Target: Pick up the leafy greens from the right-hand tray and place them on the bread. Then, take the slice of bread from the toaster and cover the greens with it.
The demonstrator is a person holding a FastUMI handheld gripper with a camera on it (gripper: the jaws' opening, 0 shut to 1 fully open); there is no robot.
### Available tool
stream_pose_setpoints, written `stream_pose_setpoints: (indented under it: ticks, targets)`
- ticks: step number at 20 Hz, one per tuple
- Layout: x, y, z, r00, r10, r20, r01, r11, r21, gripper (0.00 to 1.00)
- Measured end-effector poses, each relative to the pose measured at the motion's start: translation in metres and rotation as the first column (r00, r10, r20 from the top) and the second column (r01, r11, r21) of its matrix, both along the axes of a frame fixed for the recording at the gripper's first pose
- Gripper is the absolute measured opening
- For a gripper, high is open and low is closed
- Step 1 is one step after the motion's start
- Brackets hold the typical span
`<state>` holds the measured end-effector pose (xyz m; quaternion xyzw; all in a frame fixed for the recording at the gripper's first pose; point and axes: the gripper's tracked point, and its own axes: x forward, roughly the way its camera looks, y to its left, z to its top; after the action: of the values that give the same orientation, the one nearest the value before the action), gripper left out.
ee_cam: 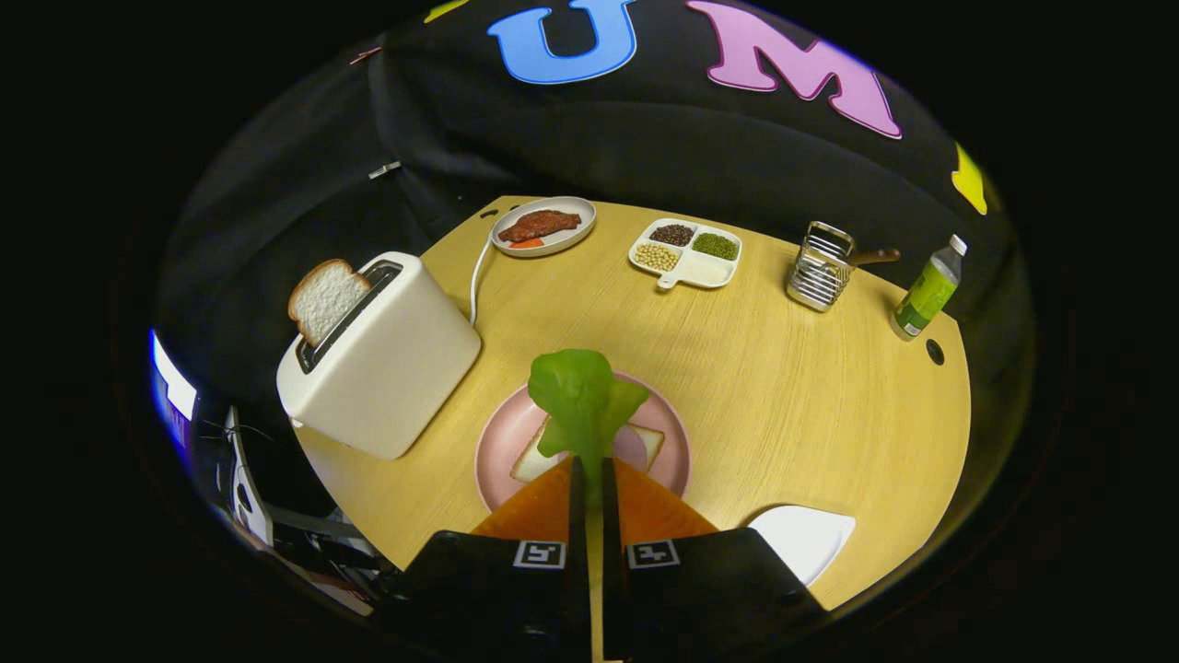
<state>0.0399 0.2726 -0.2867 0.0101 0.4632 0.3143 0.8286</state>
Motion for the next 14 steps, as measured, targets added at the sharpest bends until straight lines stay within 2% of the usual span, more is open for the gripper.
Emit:
stream_pose_setpoints:
  ticks: [5,8,10,14]
  targets:
    - [0.011,0.018,-0.015,0.999,-0.019,-0.025,0.019,1.0,-0.009,0.11]
    - [0.015,0.023,-0.017,0.999,-0.034,-0.019,0.034,0.999,0.0,0.79]
    - [0.018,0.02,-0.017,0.999,-0.048,-0.006,0.047,0.999,-0.008,0.99]
    - [0.016,0.015,-0.01,0.998,-0.061,-0.011,0.061,0.998,0.017,0.99]
